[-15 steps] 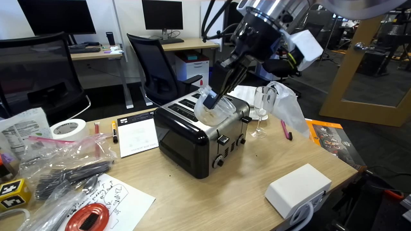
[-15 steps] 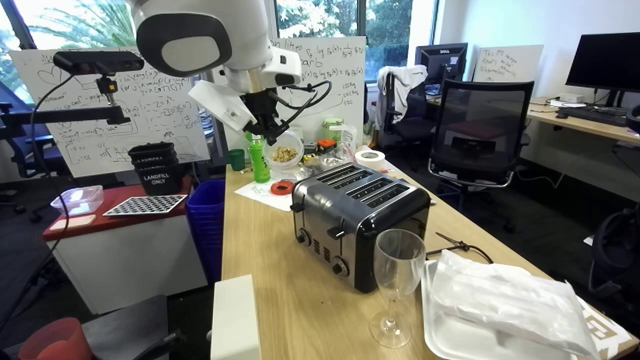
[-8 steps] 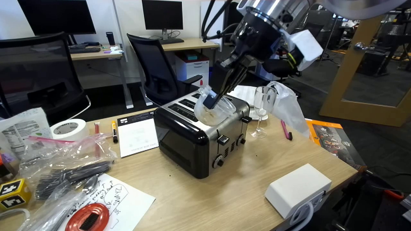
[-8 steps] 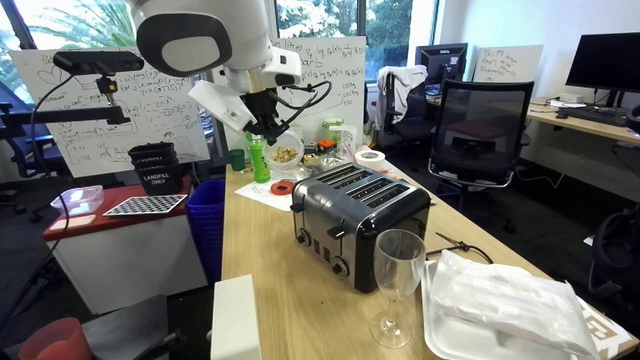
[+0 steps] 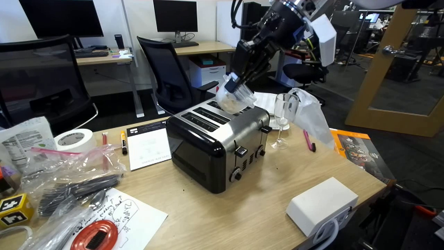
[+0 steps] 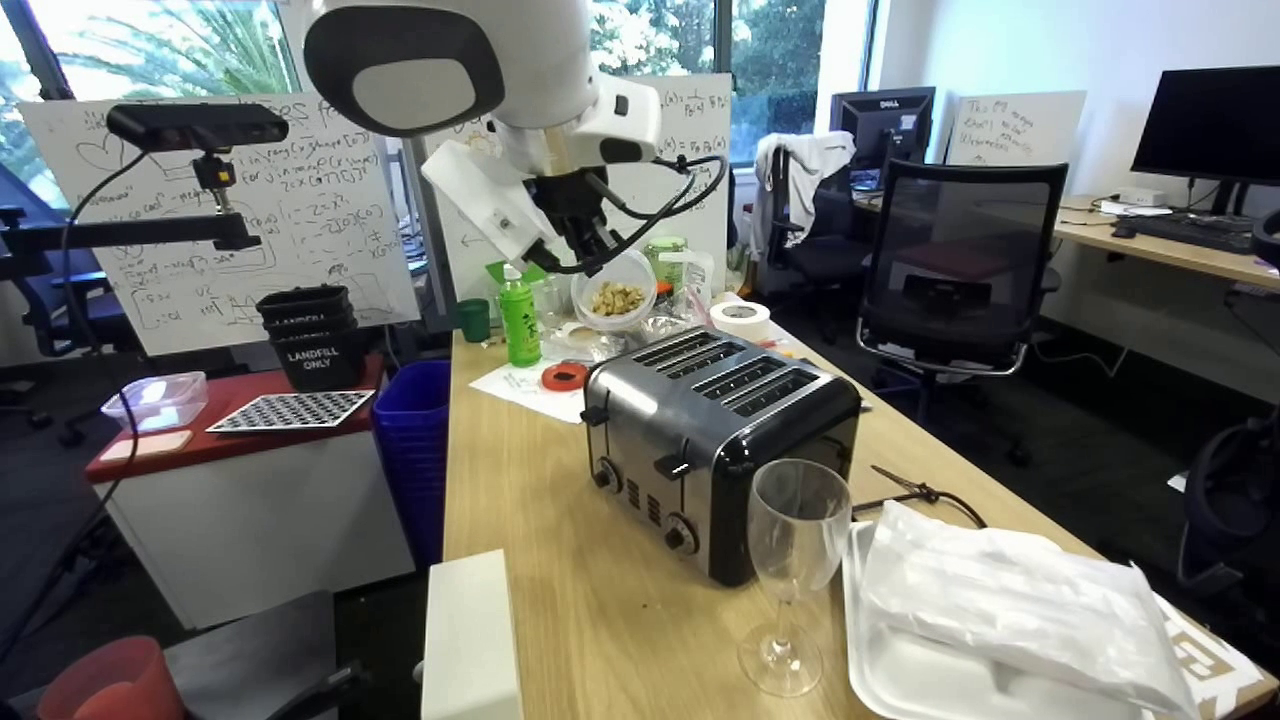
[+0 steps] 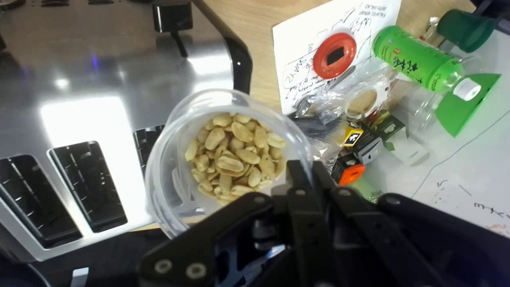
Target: Pour the contents in the small clear bowl on the left into the glass on the right
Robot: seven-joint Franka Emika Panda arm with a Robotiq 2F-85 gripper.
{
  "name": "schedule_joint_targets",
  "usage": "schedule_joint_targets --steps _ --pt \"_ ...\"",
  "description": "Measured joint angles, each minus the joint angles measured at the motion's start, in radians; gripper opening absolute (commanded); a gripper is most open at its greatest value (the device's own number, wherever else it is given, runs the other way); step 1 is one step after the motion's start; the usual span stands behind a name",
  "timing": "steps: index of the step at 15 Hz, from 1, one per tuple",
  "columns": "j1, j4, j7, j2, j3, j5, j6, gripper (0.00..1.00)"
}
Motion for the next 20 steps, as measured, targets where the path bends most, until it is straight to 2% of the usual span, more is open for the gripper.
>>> schedule_joint_targets --steps 6,7,8,17,18,20 --pt "-0.041 0.000 -0.001 -0.001 -0.057 0.010 0.000 0.02" --pt "-0.045 0.000 -0.003 -0.003 -0.064 0.019 0.000 0.07" --pt "-0.048 0.000 -0.004 -0.004 -0.068 0.020 0.000 0.07" --pt "-0.052 0.000 -0.004 -0.004 -0.069 0.020 0.000 0.07" --pt "-0.052 0.000 -0.004 -0.004 -0.069 0.020 0.000 0.02" --pt "-0.052 0.000 -0.002 -0.004 -0.068 0.018 0.001 0.02"
